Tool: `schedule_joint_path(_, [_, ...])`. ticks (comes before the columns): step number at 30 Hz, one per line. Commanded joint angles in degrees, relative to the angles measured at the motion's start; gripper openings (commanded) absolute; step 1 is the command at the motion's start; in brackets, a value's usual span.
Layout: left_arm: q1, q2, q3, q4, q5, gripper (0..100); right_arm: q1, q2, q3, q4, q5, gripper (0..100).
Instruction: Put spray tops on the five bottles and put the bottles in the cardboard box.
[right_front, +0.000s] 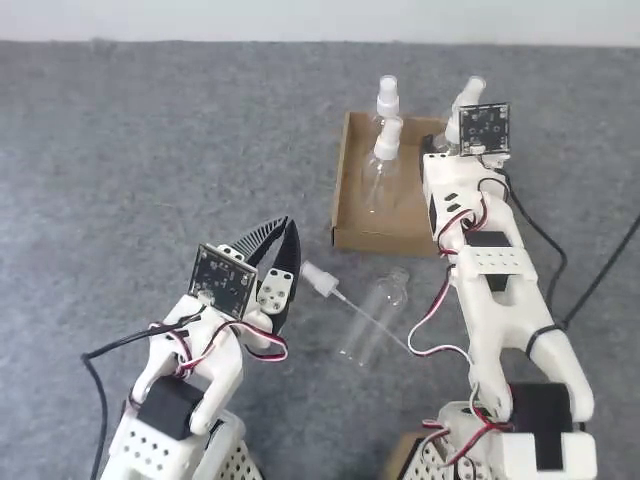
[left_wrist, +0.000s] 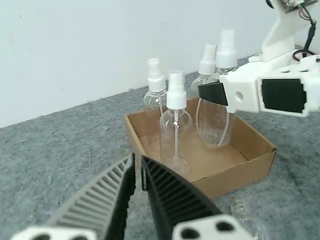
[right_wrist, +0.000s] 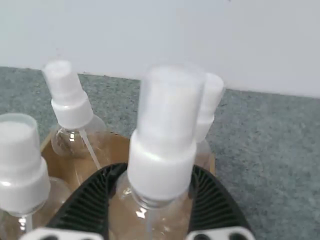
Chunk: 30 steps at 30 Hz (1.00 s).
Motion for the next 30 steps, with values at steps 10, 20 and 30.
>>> schedule_joint_path(10, [0.0,-1.1,-0.5,-1.2,0.1,1,-0.5,4.3,-3.0,-1.7,2.1,0.6])
schedule_joint_path(20, [0.0,-1.1,-0.5,-1.2,0.1,1,-0.2,7.6,-4.9,-1.7,-2.4,0.6])
schedule_joint_path(30, [0.2,-1.1,-0.5,-1.2,0.1,1,-0.3,7.9,-4.6,-1.1,-2.3,0.7])
